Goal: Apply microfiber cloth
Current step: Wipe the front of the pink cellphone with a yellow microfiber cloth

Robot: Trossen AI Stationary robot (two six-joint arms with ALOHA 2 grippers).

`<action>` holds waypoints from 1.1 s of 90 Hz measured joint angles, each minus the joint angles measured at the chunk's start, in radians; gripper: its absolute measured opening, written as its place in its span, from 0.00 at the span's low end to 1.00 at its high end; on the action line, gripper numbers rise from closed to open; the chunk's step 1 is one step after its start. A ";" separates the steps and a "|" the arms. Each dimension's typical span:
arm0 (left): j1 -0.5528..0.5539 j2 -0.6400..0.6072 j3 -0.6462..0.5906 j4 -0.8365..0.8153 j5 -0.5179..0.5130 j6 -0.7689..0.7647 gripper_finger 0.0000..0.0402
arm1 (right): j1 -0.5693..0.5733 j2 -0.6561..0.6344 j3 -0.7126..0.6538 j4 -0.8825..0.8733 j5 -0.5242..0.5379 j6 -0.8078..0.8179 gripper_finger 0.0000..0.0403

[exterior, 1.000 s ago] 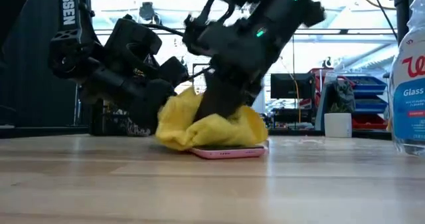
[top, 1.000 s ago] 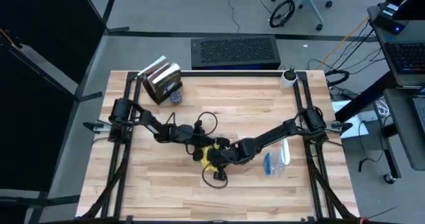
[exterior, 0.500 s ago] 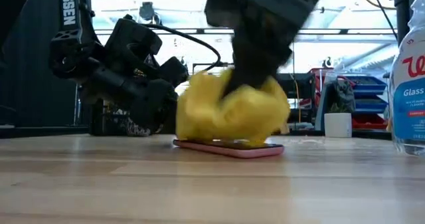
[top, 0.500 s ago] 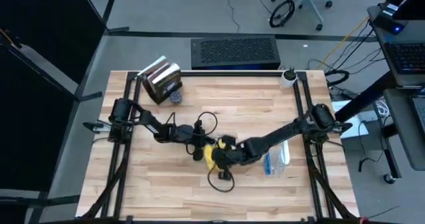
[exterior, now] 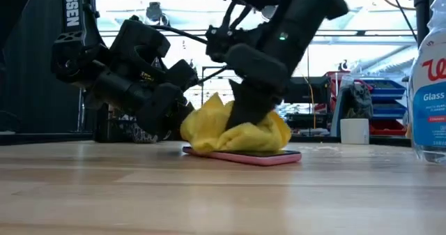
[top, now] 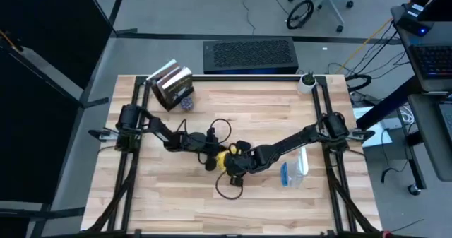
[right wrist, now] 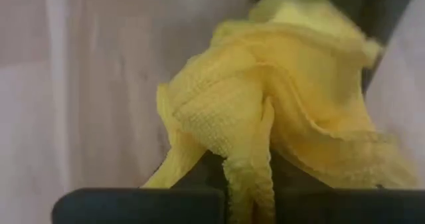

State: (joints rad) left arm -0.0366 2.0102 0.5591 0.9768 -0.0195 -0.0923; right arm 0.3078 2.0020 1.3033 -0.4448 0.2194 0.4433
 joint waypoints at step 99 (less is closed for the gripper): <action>0.003 0.000 0.000 -0.002 0.006 -0.004 0.00 | -0.033 0.001 0.002 -0.038 0.066 0.079 0.02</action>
State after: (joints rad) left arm -0.0338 2.0098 0.5591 0.9752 -0.0139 -0.0959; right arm 0.2751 2.0029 1.3052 -0.4824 0.2850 0.5218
